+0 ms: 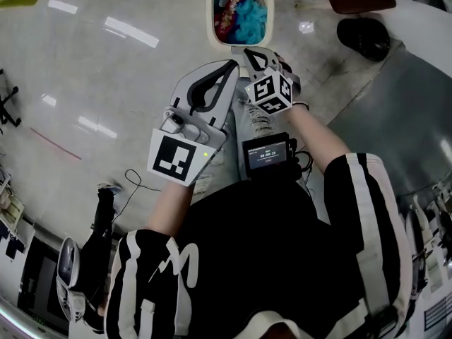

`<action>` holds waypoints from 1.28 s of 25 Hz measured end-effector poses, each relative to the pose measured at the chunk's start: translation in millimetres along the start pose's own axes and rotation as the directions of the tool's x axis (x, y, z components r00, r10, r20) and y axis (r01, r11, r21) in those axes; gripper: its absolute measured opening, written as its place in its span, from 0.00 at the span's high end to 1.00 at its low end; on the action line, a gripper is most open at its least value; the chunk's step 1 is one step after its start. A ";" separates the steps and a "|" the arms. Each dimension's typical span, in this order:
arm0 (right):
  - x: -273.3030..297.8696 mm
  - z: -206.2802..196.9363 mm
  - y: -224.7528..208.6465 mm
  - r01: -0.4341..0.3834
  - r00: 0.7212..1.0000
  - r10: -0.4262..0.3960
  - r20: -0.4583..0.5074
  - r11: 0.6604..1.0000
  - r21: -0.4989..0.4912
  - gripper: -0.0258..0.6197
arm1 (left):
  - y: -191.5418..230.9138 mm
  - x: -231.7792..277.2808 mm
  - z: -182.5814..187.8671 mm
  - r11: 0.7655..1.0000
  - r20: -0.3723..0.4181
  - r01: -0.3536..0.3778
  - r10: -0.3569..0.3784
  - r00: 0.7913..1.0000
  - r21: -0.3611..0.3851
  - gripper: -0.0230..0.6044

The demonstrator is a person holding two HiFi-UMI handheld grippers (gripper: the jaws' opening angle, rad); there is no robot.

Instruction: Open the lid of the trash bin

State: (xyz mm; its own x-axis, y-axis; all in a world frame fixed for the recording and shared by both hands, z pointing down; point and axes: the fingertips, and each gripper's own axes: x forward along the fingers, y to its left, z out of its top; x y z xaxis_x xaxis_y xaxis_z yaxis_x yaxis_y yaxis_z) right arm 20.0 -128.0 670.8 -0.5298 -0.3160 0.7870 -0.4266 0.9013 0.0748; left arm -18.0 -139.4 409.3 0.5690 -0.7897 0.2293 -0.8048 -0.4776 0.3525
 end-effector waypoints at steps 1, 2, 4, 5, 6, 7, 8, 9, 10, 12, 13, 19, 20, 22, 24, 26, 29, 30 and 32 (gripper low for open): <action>-3.1 3.1 -0.4 -0.001 1.000 0.001 0.006 1.000 0.002 0.94 | -0.6 -0.1 1.9 1.000 0.001 0.001 -0.001 1.000 -0.001 0.95; -6.4 6.4 -1.0 -0.002 1.000 0.002 0.012 1.000 0.004 0.94 | -1.3 -0.1 3.8 1.000 0.003 0.002 -0.002 1.000 -0.002 0.95; -14.0 13.7 -2.2 -0.006 1.000 0.006 0.027 1.000 0.006 0.94 | -3.2 -0.1 8.1 1.000 0.006 0.005 -0.005 1.000 -0.006 0.95; -18.0 17.5 -3.0 -0.007 0.999 0.007 0.036 1.000 0.005 0.94 | -4.3 -0.1 10.3 1.000 0.007 0.006 -0.006 1.000 -0.007 0.95; -21.7 21.2 -3.7 -0.009 0.999 0.009 0.044 1.000 0.004 0.94 | -5.3 -0.1 12.3 1.000 0.007 0.008 -0.008 1.000 -0.008 0.95; -25.2 24.8 -4.3 -0.010 0.999 0.010 0.052 1.000 0.004 0.94 | -6.1 -0.1 14.2 1.000 0.007 0.009 -0.009 1.000 -0.007 0.95; -28.5 28.2 -4.7 -0.013 0.998 0.013 0.059 1.000 0.005 0.94 | -6.7 -0.1 16.0 1.000 0.007 0.010 -0.010 1.000 -0.006 0.95; -31.7 31.3 -4.8 -0.016 0.998 0.016 0.066 1.000 0.004 0.94 | -7.2 -0.2 17.5 1.000 0.006 0.011 -0.011 1.000 -0.005 0.95; -35.0 34.2 -4.8 -0.019 0.997 0.019 0.072 1.000 0.004 0.94 | -7.6 -0.4 19.2 1.000 0.006 0.011 -0.011 1.000 -0.004 0.95; -41.8 39.5 -5.5 -0.022 0.996 0.022 0.083 1.000 0.005 0.94 | -8.4 -0.9 23.2 1.000 0.008 0.011 -0.011 1.000 -0.002 0.95; -45.0 42.3 -6.5 -0.022 0.996 0.021 0.089 1.000 0.007 0.94 | -8.7 -1.0 25.4 1.000 0.009 0.011 -0.010 1.000 -0.001 0.95; -64.0 59.8 -20.5 -0.003 0.990 -0.001 0.144 1.000 0.028 0.94 | -12.0 -0.7 33.2 1.000 0.003 0.012 -0.012 1.000 0.010 0.95; -67.9 63.3 -23.3 0.001 0.988 -0.006 0.157 1.000 0.030 0.94 | -12.7 -1.1 34.4 1.000 0.003 0.010 -0.010 1.000 0.013 0.95; -75.9 70.3 -28.4 0.010 0.984 -0.016 0.177 0.999 0.035 0.94 | -13.9 -2.9 37.7 1.000 0.005 0.006 -0.006 1.000 0.019 0.95; -84.1 78.0 -31.4 0.019 0.980 -0.026 0.198 0.999 0.039 0.94 | -15.2 -6.2 41.0 1.000 0.008 0.002 -0.002 1.000 0.025 0.95; -91.6 85.9 -34.3 0.029 0.975 -0.038 0.219 0.999 0.046 0.94 | -15.2 -9.1 43.4 1.000 0.007 -0.004 0.004 1.000 0.031 0.95; -101.2 98.0 -41.6 0.043 0.966 -0.056 0.252 0.998 0.056 0.94 | -13.3 -9.2 48.0 0.999 0.012 -0.012 0.012 1.000 0.041 0.95; -105.2 102.0 -42.4 0.047 0.963 -0.060 0.262 0.997 0.057 0.94 | -13.6 -10.1 49.4 0.999 0.015 -0.013 0.013 1.000 0.042 0.95; -114.1 110.3 -42.5 0.052 0.957 -0.067 0.283 0.997 0.060 0.94 | -14.9 -13.3 52.3 0.999 0.016 -0.014 0.013 1.000 0.043 0.95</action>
State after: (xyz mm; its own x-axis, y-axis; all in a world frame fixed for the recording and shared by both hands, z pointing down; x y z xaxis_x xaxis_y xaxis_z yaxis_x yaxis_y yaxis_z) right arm 17.7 -162.9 510.2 -0.6859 -0.4463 0.5748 -0.4967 0.8644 0.0783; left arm -22.4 -141.9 353.5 0.5556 -0.8021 0.2191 -0.8191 -0.4827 0.3098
